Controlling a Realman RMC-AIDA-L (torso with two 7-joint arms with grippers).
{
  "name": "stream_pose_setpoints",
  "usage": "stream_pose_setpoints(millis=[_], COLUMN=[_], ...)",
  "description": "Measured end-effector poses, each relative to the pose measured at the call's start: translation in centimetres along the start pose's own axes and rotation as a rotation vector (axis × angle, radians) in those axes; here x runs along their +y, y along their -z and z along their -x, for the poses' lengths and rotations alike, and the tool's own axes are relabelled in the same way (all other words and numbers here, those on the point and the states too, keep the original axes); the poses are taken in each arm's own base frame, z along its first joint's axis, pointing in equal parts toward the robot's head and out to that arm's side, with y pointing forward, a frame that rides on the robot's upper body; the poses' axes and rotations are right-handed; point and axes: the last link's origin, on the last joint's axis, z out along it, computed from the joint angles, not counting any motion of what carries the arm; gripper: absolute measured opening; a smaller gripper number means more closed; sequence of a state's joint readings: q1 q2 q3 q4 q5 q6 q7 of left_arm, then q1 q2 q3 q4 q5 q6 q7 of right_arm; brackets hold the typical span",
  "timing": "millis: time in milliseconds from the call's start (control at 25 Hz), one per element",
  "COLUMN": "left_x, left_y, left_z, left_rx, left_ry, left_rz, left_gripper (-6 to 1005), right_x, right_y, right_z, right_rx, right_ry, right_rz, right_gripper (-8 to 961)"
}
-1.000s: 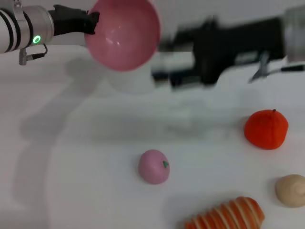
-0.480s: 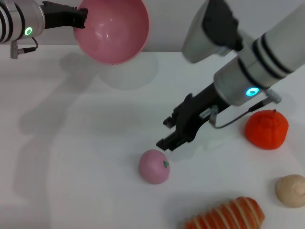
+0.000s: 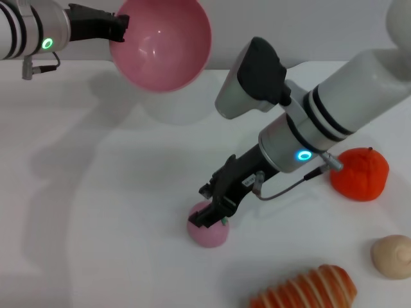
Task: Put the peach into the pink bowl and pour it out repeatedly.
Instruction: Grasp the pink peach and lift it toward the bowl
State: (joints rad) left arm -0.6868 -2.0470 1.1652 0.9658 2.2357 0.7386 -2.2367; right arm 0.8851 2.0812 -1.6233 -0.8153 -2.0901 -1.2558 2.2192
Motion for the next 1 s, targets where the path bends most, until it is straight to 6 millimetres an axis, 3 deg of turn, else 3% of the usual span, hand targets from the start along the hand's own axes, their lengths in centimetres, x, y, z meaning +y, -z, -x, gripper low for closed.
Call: stream_pose_setpoints(millis=[320,600,1000], left_x=[0.2,0.3,-0.1], left_y=[-0.1,-0.1,0.1], left_z=[-0.1,-0.3,-0.4], left_rx=[-0.015,-0.011,-0.01], left_ry=[-0.026,-0.032,-0.034], left_rz=[0.004,0.006,-0.002], left_gripper=[39,38,39], right_x=[-0.3,-0.7,-0.8], right_y=[-1.2,-1.3,-1.1], right_z=[-1.0,-1.0,-0.5], right_rx=[0.016,0.021,0.024], right_ry=[-0.066,-0.092,-0.053], right_rz=[0.007,-0.004,-0.026], right_gripper=[625,554,335])
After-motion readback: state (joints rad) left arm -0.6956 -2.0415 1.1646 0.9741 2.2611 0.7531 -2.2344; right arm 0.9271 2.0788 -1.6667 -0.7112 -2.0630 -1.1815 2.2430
